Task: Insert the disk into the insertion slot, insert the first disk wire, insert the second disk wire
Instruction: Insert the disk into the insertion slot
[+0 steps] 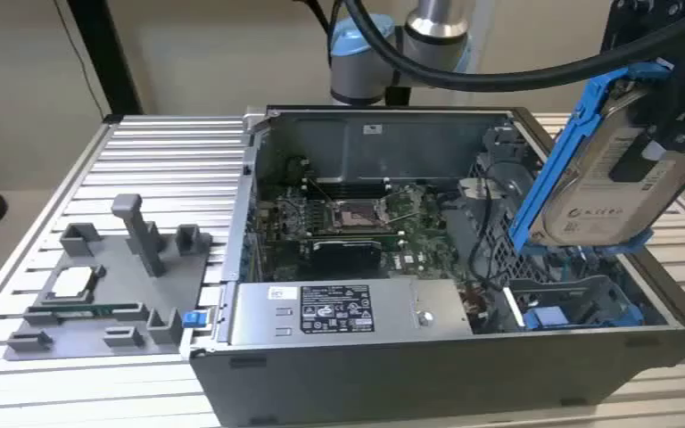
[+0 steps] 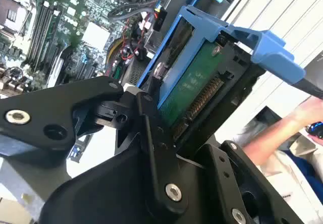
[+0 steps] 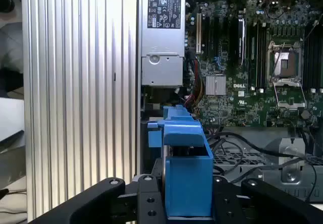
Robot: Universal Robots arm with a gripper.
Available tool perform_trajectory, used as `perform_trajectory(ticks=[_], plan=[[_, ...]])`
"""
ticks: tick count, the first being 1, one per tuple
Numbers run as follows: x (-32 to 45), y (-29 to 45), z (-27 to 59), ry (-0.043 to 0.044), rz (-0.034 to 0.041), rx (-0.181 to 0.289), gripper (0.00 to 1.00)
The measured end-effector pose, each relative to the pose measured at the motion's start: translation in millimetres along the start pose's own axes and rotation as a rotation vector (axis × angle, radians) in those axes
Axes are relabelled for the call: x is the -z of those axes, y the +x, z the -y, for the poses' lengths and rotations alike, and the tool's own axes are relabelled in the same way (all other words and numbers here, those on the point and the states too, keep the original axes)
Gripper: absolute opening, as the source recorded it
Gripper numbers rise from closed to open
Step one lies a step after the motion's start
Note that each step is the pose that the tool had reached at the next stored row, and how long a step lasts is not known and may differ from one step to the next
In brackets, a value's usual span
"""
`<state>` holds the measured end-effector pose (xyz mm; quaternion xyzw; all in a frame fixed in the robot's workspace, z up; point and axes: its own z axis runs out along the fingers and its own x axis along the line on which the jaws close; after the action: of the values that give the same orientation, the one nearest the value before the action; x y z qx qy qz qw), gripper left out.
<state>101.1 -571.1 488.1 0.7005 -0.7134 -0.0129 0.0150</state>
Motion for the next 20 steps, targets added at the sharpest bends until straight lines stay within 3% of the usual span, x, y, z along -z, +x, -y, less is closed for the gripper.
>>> perform_trajectory(ticks=[13, 20], plan=[[-0.9, 0.0, 0.3, 0.0000, -0.0002, 0.000, 0.00], [-7.6, 0.8, 7.5, -0.0001, -0.0002, 0.000, 0.00]])
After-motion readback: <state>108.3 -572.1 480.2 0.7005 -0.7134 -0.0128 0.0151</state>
